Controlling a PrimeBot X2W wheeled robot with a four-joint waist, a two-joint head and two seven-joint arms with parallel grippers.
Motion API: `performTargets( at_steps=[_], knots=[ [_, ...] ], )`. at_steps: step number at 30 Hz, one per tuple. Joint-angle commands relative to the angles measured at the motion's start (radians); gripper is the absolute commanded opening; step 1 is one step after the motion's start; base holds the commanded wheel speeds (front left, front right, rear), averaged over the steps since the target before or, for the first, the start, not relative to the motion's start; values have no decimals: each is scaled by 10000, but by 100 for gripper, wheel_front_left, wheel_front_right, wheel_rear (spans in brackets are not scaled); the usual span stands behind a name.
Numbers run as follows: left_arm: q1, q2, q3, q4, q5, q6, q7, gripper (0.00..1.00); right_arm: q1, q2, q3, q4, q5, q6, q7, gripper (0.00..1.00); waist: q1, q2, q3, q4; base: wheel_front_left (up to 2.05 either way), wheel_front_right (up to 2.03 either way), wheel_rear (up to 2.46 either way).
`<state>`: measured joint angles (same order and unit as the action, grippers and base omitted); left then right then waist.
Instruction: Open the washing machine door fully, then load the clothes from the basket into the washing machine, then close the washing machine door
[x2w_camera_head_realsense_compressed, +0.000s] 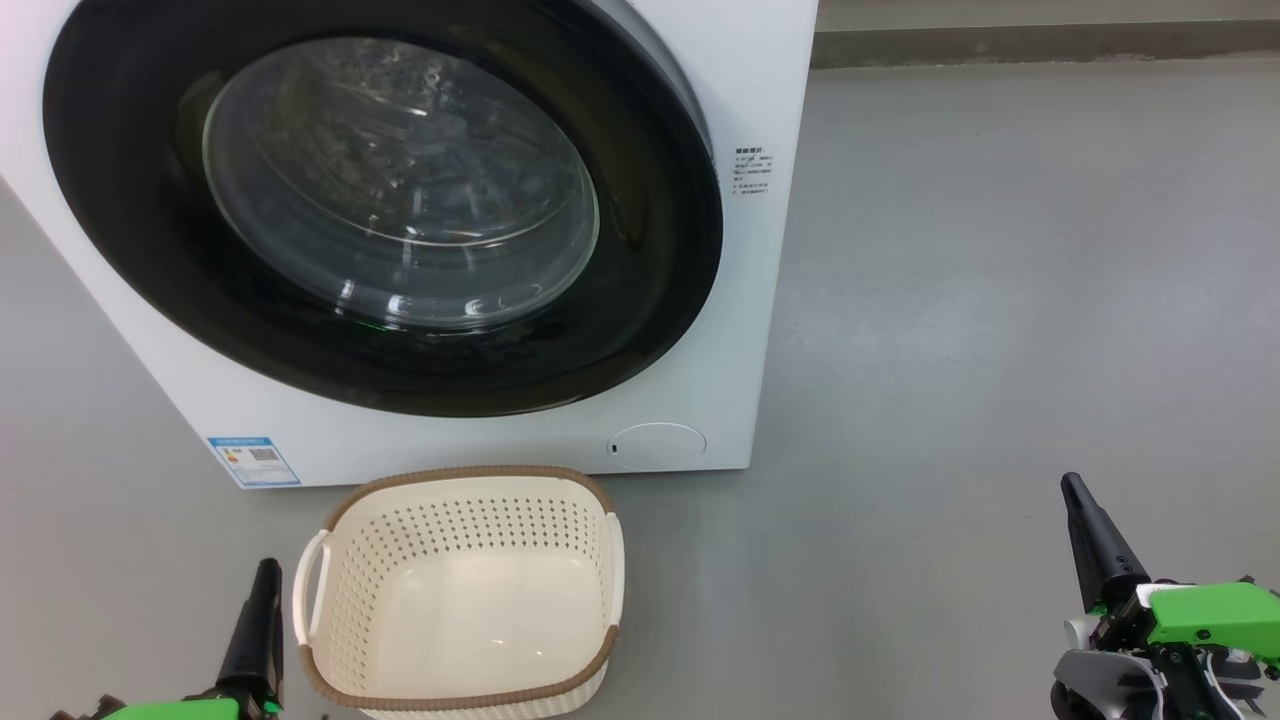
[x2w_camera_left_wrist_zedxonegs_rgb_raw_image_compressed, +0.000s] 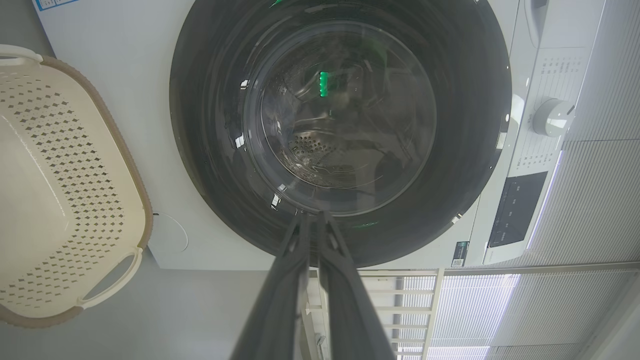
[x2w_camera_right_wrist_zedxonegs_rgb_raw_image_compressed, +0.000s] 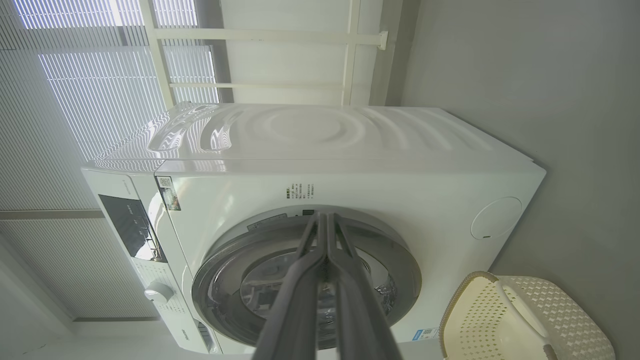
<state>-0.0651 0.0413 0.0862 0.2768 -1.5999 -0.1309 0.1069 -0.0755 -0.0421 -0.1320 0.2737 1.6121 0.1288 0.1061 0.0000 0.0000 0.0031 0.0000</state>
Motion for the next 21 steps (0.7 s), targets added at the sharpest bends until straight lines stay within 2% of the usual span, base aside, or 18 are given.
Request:
performTargets(
  at_steps=[1,21],
  knots=[
    [-429,89,275,-319,-88,2,63,0,-324,-93,188,-290,-31,19,66,0,0,0,0,0,0,0,0],
    [-429,89,275,-319,-89,2,62,0,-324,-90,183,-290,-35,19,70,0,0,0,0,0,0,0,0]
  ],
)
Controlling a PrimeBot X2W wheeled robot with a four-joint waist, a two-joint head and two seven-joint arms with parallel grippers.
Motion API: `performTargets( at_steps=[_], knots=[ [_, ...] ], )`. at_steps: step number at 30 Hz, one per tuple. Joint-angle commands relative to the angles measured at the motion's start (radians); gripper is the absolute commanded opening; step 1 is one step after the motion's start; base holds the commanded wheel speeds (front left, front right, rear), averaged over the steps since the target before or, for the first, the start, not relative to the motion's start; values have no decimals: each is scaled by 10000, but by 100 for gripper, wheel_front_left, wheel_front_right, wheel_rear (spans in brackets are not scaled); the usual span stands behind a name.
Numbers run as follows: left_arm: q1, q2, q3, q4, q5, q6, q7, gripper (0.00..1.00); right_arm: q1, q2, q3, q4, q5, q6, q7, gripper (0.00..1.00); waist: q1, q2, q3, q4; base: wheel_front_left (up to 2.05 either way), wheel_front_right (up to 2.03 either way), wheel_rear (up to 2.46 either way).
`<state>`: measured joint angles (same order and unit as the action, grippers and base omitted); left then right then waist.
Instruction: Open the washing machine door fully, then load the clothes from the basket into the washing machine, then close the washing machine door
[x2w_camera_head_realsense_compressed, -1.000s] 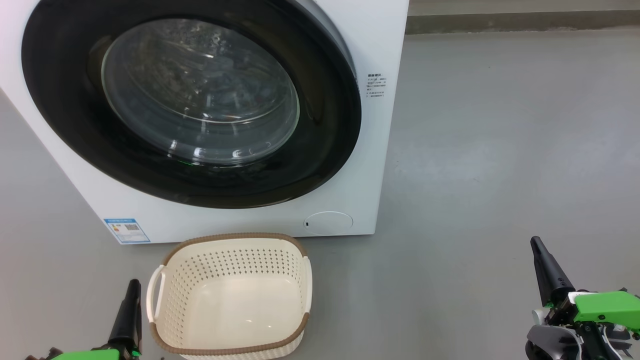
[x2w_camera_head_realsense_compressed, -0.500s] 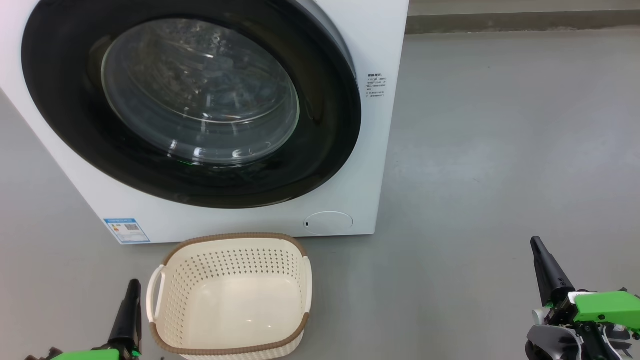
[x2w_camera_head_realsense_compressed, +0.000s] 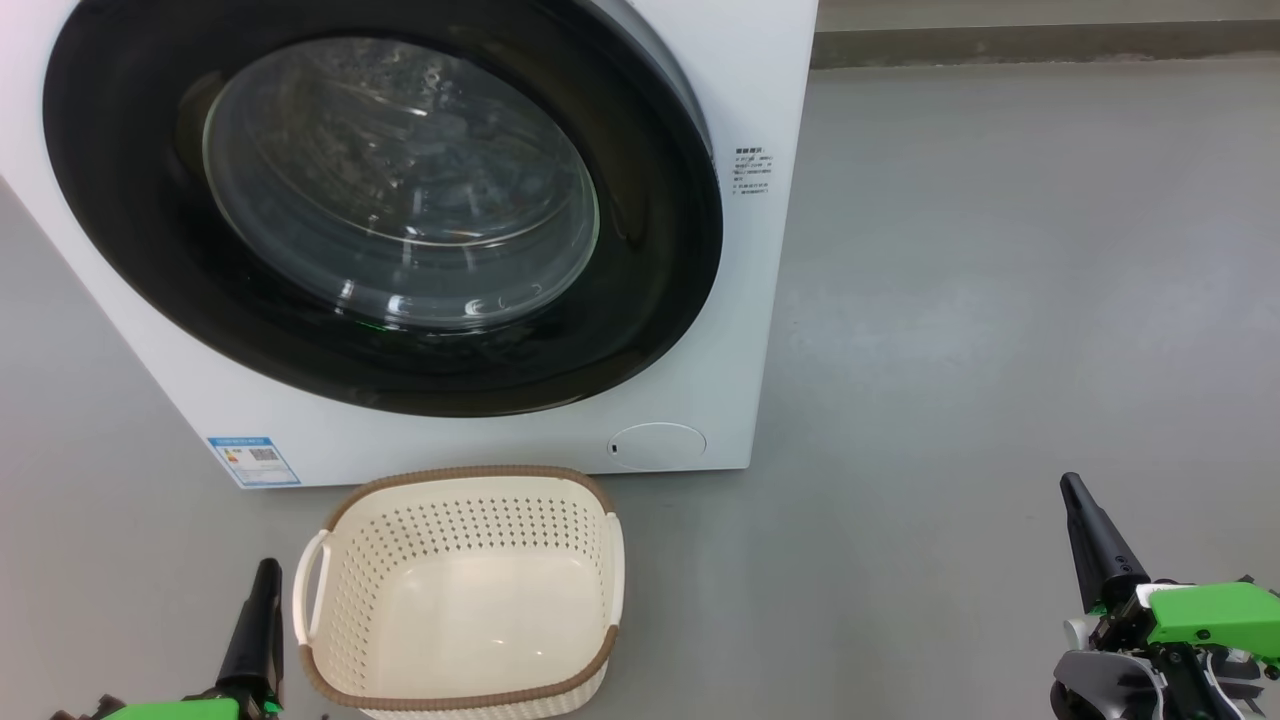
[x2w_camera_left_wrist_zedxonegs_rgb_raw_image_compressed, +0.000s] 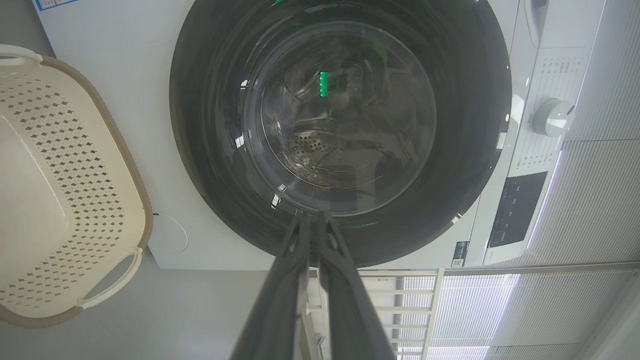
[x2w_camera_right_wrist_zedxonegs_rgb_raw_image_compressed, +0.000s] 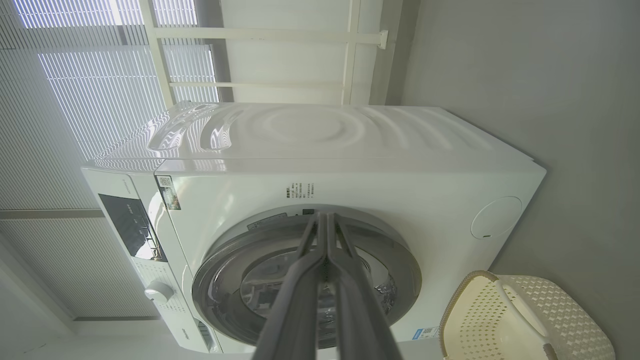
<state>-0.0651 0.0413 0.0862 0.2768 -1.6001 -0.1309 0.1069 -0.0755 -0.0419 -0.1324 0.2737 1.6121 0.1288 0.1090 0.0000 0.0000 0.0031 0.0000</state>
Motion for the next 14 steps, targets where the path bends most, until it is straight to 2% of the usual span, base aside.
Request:
performTargets(
  at_steps=[1,14],
  knots=[
    [-429,89,275,-319,-87,2,62,0,-324,-92,187,-290,-35,19,41,0,0,0,0,0,0,0,0],
    [-429,89,275,-319,-87,2,62,0,-324,-90,184,-290,-37,19,43,0,0,0,0,0,0,0,0]
  ],
)
